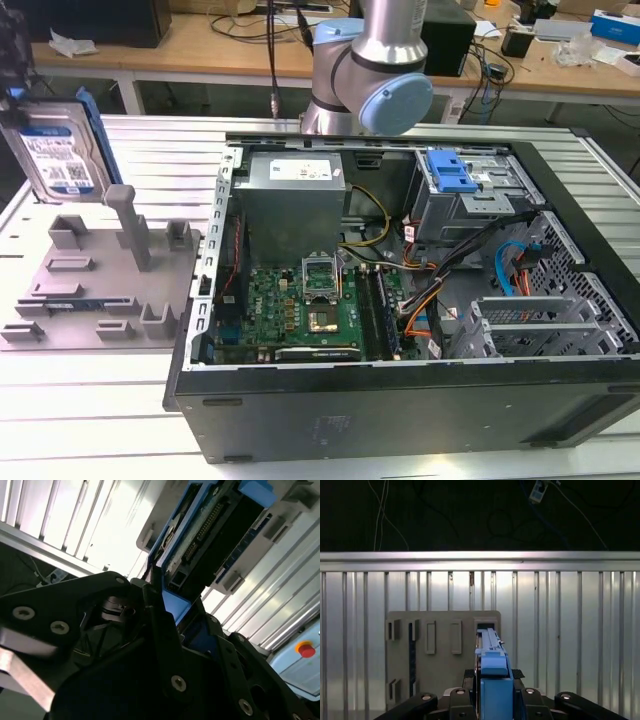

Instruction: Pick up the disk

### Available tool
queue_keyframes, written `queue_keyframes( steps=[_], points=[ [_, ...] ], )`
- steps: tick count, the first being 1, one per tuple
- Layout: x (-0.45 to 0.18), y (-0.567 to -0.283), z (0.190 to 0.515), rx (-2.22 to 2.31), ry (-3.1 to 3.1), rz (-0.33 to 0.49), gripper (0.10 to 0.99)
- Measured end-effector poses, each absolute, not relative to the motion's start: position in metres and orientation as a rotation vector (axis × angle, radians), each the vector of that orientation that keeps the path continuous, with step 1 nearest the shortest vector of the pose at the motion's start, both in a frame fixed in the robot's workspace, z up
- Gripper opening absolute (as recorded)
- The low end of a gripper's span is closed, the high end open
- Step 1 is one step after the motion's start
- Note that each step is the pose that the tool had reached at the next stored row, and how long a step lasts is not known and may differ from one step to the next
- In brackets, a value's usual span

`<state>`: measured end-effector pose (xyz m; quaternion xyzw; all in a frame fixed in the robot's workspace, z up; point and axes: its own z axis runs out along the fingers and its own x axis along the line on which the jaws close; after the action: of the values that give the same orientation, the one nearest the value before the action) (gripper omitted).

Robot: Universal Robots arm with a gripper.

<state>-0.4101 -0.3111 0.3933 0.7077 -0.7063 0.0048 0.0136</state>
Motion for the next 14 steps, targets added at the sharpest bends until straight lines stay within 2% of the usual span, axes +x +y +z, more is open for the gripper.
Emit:
queue_keyframes(
  steps=[14],
  points=[
    [-0.41, -0.312, 0.475, 2.204, -2.2, 0.015, 0.369]
  ],
)
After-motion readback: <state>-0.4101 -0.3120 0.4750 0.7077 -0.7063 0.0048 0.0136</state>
